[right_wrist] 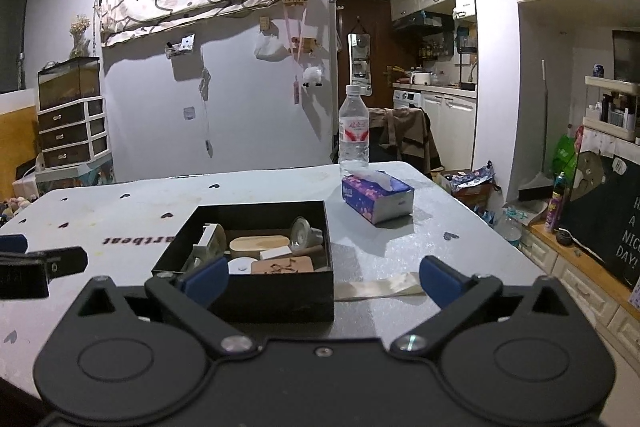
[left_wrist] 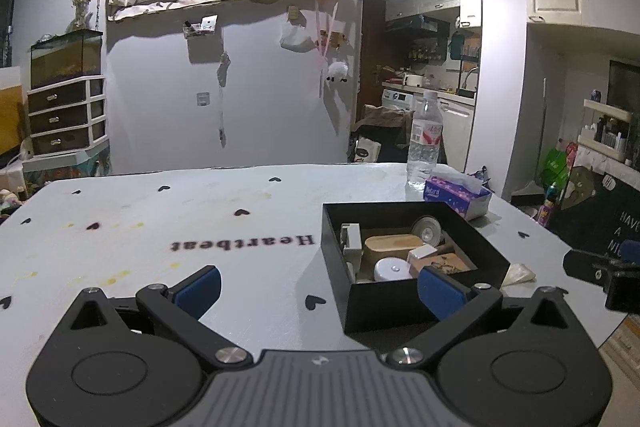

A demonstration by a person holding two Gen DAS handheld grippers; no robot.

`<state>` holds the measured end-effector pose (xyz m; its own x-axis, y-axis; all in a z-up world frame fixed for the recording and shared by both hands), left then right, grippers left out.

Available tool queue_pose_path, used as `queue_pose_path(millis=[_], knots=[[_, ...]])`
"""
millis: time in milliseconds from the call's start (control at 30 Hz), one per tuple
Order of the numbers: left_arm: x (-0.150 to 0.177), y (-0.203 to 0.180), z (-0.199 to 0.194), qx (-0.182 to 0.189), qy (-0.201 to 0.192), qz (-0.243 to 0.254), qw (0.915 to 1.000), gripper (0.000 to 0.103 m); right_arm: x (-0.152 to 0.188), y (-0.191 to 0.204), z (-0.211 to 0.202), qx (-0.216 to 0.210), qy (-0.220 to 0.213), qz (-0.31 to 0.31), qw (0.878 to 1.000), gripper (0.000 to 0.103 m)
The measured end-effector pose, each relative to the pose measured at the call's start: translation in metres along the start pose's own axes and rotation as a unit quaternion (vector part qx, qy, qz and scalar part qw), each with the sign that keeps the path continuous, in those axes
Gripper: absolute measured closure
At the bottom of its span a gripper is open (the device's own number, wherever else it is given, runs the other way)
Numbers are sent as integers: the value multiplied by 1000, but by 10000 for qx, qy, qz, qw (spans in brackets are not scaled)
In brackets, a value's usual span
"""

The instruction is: Organize rigid objects

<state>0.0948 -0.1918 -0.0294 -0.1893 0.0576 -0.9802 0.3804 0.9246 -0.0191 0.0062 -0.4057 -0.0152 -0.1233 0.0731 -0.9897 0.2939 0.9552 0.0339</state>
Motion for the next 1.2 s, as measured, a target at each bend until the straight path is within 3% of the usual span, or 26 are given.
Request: queue_pose_path(millis=[1200], knots=[[7, 0, -9, -133, 60, 53, 9999, 0, 9, 8, -6, 36, 50, -49, 10000, 0]])
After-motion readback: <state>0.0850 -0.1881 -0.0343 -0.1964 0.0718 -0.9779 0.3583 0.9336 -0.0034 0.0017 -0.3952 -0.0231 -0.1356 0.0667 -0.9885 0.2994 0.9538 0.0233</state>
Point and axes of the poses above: each gripper's, at about its wrist camera, not at the fingertips, and z roughly the way its jaws point, y to its left, x to its underside, the point moved 10 cm from there along z, roughly the way its jaws point, and after that the axes turned 13 degrees about -y, right-handed, at the moved point
